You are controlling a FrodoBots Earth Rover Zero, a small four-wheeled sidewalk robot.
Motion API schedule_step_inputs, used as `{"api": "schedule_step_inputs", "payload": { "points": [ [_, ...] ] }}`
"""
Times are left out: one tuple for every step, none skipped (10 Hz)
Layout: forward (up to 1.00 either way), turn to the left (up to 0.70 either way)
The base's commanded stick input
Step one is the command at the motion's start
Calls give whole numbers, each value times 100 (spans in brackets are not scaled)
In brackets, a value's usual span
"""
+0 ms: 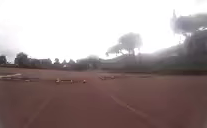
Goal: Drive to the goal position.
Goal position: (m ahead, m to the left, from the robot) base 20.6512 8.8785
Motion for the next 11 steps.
{"api": "schedule_step_inputs", "payload": {
  "points": [
    [70,0],
    [70,0],
    [70,0],
    [70,0],
    [70,0],
    [70,0],
    [70,0],
    [70,0],
    [70,0],
    [70,0],
    [70,0]
  ]
}}
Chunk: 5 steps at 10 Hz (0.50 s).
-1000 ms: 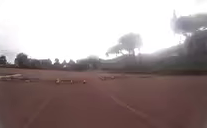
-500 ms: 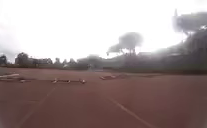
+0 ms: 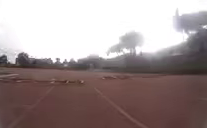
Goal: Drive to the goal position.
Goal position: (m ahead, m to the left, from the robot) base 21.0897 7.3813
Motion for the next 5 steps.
{"api": "schedule_step_inputs", "payload": {
  "points": [
    [70,0],
    [70,0],
    [70,0],
    [70,0],
    [70,0]
  ]
}}
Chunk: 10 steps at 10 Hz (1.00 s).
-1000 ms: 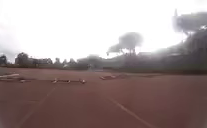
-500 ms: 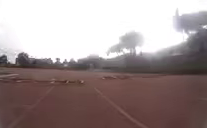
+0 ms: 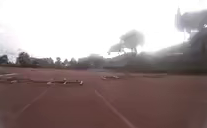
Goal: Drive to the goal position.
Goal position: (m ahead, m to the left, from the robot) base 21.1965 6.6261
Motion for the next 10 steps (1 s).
{"api": "schedule_step_inputs", "payload": {
  "points": [
    [70,0],
    [70,0],
    [70,0],
    [70,0],
    [70,0],
    [70,0],
    [70,0],
    [70,0],
    [70,0],
    [70,0]
  ]
}}
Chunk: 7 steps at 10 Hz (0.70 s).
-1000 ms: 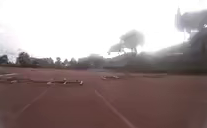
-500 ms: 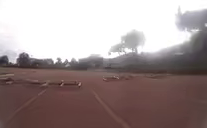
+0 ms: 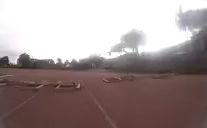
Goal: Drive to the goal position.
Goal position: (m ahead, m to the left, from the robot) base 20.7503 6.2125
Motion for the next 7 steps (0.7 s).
{"api": "schedule_step_inputs", "payload": {
  "points": [
    [70,0],
    [70,0],
    [70,0],
    [70,0],
    [70,0],
    [70,0],
    [70,35]
  ]
}}
